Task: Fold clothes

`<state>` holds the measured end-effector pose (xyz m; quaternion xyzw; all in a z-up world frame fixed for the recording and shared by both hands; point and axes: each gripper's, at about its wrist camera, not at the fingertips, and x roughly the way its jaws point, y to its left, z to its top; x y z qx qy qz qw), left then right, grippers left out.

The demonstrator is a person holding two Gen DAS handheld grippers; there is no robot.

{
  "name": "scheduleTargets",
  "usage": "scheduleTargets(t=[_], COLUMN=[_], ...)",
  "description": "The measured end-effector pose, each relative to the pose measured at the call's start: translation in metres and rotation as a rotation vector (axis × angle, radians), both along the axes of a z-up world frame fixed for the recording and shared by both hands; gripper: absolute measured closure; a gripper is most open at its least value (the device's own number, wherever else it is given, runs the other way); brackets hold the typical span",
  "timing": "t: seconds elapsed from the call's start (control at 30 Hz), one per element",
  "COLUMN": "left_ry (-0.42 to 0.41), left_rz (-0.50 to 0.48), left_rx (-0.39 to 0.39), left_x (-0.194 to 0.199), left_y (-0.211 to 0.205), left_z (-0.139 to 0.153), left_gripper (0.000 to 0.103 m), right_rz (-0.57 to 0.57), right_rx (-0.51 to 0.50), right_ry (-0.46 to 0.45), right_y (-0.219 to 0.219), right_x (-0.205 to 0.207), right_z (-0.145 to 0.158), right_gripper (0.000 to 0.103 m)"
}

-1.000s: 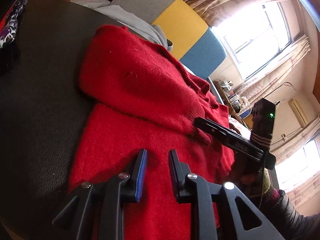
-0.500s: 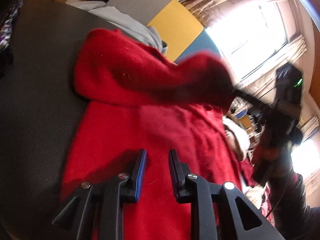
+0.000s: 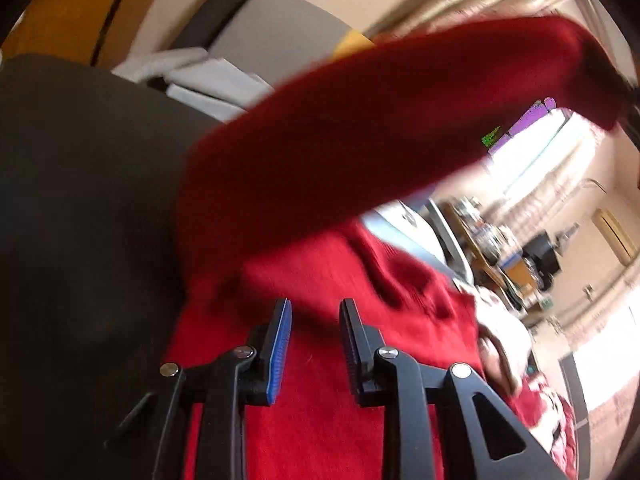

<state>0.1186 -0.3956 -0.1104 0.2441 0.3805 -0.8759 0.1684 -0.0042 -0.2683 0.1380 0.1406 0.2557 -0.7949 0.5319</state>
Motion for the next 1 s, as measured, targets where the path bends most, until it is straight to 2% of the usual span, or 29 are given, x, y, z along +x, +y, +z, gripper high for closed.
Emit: scheduleTargets(t=[0.1, 0.2, 0.27, 0.33, 0.4, 0.57, 0.63, 0.7, 0.77, 0.83, 0.9, 0.97, 1.0], left_ry=[-0.019, -0.058, -0.093, -0.107, -0.08, 0.016, 0.028, 0.031, 0.038, 0.054, 0.072, 0.08, 0.071], left_rz=[-0.012, -0.046, -0.062, -0.063, -0.052, -0.017, -0.003, 0.002, 0.005, 0.026, 0.045, 0.072, 0.081], left_rx=[0.008, 0.004, 0.011, 0.035, 0.059, 0.214, 0.226, 0.231, 0.241, 0.28, 0.323, 0.369, 0.366], left_x=[-0.007, -0.01, -0.011, -0.009, -0.003, 0.007, 0.008, 0.004, -0.002, -0.006, -0.009, -0.01, -0.012], left_y=[-0.009, -0.004, 0.001, 0.002, 0.0, -0.015, -0.019, -0.022, -0.023, -0.029, -0.035, -0.038, -0.038], left_z=[-0.004, -0.018, -0.032, -0.043, -0.044, -0.049, -0.049, -0.049, -0.049, -0.05, -0.052, -0.057, -0.058], left_gripper=[0.078, 0.078, 0.078, 0.078, 0.078, 0.077, 0.076, 0.075, 0.075, 0.075, 0.075, 0.075, 0.08], right_rz=[-0.09, -0.182, -0.247, -0.316, -0.366, -0.458, -0.494, -0.529, -0.539, -0.542, -0.539, -0.518, -0.492], right_rx=[-0.034, -0.046, -0.033, 0.0, 0.012, -0.016, -0.027, -0.041, -0.102, -0.147, -0.178, -0.239, -0.272], right_ry=[-0.023, -0.081, -0.153, -0.251, -0.347, -0.56, -0.646, -0.731, -0.806, -0.878, -0.915, -0.991, -1.033], right_y=[0.032, 0.075, 0.106, 0.135, 0.153, 0.183, 0.196, 0.208, 0.218, 0.227, 0.228, 0.231, 0.232], right_x=[-0.036, -0.069, -0.09, -0.111, -0.125, -0.15, -0.16, -0.17, -0.178, -0.183, -0.187, -0.191, -0.191], right_z=[0.0, -0.024, -0.054, -0.096, -0.133, -0.201, -0.228, -0.254, -0.261, -0.27, -0.274, -0.278, -0.279], right_gripper=[0.09, 0.09, 0.09, 0.09, 0.09, 0.085, 0.074, 0.068, 0.065, 0.06, 0.06, 0.058, 0.058])
